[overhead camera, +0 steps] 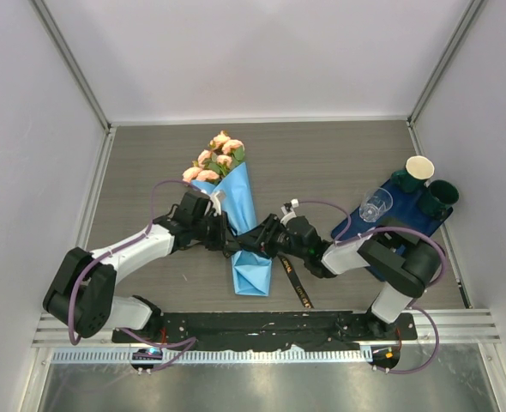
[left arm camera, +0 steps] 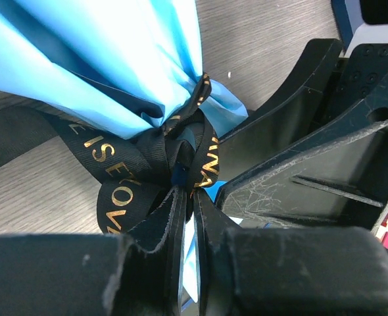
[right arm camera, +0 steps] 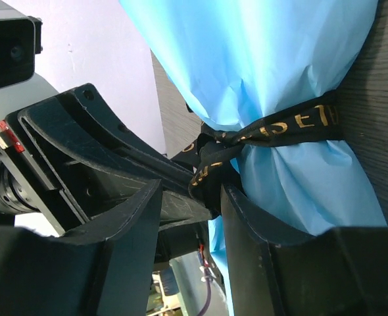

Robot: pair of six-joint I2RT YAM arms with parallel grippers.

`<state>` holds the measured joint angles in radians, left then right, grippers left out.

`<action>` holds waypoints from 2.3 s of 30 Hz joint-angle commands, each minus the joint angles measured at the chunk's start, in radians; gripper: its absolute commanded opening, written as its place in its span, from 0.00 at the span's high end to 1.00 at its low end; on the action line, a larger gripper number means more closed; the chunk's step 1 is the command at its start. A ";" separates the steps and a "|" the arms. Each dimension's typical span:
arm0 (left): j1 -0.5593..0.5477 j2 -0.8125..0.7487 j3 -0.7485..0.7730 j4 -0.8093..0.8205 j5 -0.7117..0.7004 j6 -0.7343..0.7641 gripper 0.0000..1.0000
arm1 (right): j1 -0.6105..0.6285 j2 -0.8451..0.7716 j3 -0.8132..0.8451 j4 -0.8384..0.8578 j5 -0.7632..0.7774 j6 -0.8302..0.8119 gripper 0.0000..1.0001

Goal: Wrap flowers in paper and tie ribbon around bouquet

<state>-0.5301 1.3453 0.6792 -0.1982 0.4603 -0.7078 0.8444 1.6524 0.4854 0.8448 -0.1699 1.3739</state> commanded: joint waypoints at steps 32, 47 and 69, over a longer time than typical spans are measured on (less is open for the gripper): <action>0.002 -0.245 0.005 -0.098 -0.077 -0.048 0.64 | 0.013 0.142 -0.016 0.280 0.113 0.146 1.00; 0.016 -0.060 0.144 -0.150 -0.152 -0.039 0.60 | 0.015 0.144 -0.031 0.332 0.093 0.123 0.98; 0.007 -0.078 0.129 -0.106 -0.262 0.016 0.71 | 0.025 0.112 -0.033 0.286 0.086 0.076 0.98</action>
<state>-0.5179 1.3544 0.7963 -0.3347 0.2554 -0.7238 0.8619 1.8046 0.4427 1.1080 -0.0906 1.4895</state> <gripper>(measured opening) 0.321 0.047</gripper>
